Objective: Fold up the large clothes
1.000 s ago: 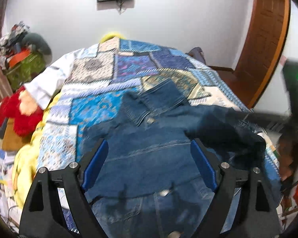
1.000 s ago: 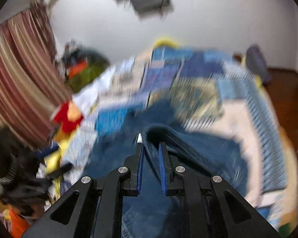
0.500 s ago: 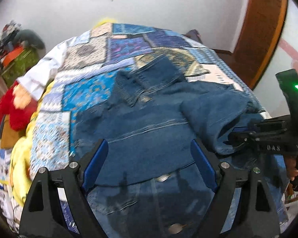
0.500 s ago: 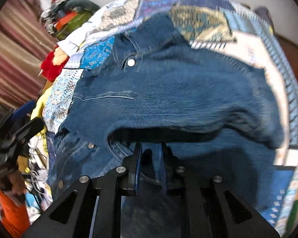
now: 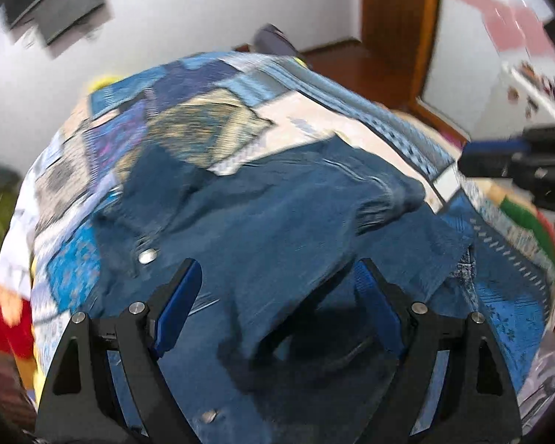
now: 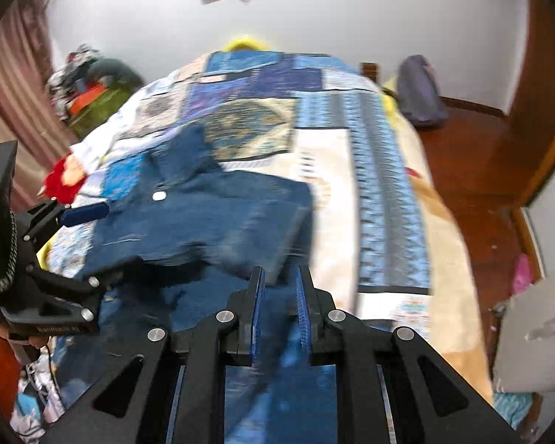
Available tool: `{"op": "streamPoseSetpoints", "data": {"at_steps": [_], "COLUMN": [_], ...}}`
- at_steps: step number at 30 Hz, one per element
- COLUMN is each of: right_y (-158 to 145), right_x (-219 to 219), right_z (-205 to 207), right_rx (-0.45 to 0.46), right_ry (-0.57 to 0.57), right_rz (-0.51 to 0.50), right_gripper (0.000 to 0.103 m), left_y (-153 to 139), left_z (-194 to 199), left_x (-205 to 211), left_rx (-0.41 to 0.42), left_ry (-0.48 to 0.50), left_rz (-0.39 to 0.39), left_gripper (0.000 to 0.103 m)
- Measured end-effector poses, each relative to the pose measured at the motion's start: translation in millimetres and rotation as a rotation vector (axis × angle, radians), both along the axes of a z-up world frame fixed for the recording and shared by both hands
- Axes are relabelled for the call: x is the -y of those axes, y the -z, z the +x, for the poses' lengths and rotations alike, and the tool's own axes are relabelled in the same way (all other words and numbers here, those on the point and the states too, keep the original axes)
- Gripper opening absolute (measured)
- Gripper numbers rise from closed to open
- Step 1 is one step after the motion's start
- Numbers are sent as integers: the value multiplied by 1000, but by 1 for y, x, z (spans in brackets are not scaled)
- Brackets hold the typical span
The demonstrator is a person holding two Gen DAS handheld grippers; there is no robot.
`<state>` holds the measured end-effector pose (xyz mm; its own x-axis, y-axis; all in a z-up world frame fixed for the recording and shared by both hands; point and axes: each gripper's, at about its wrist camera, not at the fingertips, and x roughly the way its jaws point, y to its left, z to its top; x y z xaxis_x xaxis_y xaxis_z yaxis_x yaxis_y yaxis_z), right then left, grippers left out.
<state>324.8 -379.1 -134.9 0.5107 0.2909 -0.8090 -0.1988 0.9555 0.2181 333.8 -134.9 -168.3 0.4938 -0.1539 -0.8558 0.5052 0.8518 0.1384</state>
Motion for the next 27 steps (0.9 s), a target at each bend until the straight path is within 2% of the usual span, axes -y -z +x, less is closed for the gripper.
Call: {"op": "streamPoseSetpoints", "data": {"at_steps": [4,5,7,9,10,13,16,20,23,27], "right_y": [17,23,31,40,44,61,72,73,76,77], "right_x": [14,14,10,4,0,-15,-25,-26,-23,-25], "right_z": [1,2,3,4,5,9,8,7,9,6], "right_rx": [-47,-60,-76,-97,-105,-140,-137,-132,-153,-150], "right_ry": [17,16,11,-2,-9,-39,-48,-51,-38,-28], "right_rz": [31,37,44,52,51,30,-25,-39,-33,-55], "right_gripper": [13,13,13,13,13,13,13,13,13,13], "left_y": [25,28,26,21,18,1,-23,-47,-37,5], "left_z": [14,17,18,19,19,21,26,29,27,19], "left_x": [31,36,39,41,40,27,-5,-78,-128,-182], "left_rx": [19,32,52,77,83,119,158,170,138,8], "left_ry": [31,32,36,33,28,-11,-89,-241,-346,-450], "left_rz": [91,100,68,62,63,22,-34,-124,-141,-181], "left_gripper": [83,79,63,23,17,12,11,11,11,12]}}
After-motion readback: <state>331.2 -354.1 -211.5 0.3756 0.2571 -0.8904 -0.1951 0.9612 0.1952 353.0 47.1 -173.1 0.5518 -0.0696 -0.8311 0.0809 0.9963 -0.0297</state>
